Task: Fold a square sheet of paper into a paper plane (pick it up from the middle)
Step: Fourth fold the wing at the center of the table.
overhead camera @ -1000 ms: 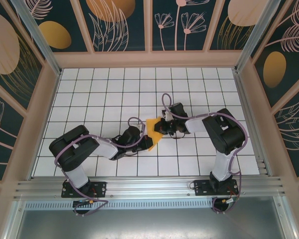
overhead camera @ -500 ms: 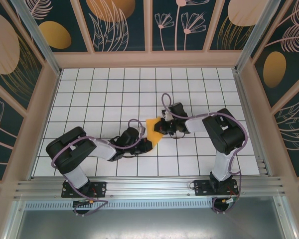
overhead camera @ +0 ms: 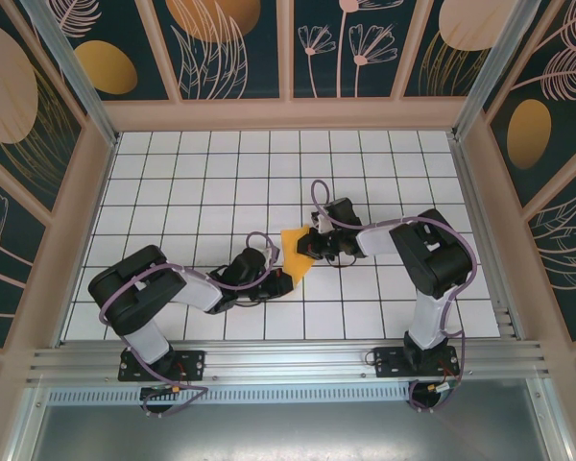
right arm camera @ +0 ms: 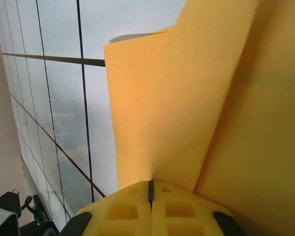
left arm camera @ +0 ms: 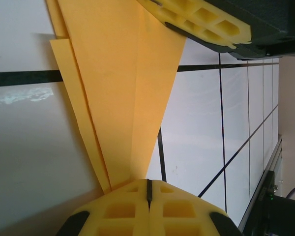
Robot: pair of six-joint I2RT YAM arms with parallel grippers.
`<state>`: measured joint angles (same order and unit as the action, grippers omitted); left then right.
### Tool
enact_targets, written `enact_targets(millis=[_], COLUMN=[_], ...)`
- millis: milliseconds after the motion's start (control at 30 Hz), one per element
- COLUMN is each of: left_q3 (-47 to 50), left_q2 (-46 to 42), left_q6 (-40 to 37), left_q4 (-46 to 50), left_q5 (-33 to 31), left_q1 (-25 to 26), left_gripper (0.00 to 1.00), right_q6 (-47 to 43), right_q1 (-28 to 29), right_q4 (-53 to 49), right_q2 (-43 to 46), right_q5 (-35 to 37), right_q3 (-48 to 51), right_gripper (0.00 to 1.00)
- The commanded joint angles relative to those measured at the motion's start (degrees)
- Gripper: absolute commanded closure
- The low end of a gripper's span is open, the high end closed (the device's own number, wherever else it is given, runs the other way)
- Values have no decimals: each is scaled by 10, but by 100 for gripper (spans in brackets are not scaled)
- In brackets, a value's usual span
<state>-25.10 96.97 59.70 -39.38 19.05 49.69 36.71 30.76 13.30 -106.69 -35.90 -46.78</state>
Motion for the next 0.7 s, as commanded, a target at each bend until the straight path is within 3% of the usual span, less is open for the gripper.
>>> enact_targets(millis=[0, 467, 667], left_q3=[25, 25, 19], left_q2=[9, -2, -17], left_q6=[10, -2, -33], left_q4=[42, 61, 112], left_q5=[37, 51, 61], left_q1=[16, 20, 23], left_gripper=[96, 94, 93], right_q6=[-14, -16, -16], right_q1=[2, 2, 2], right_q4=[-37, -41, -43], right_q2=[-33, -33, -32], right_q5=[54, 56, 54], right_q3=[1, -1, -4], right_gripper=[95, 95, 94])
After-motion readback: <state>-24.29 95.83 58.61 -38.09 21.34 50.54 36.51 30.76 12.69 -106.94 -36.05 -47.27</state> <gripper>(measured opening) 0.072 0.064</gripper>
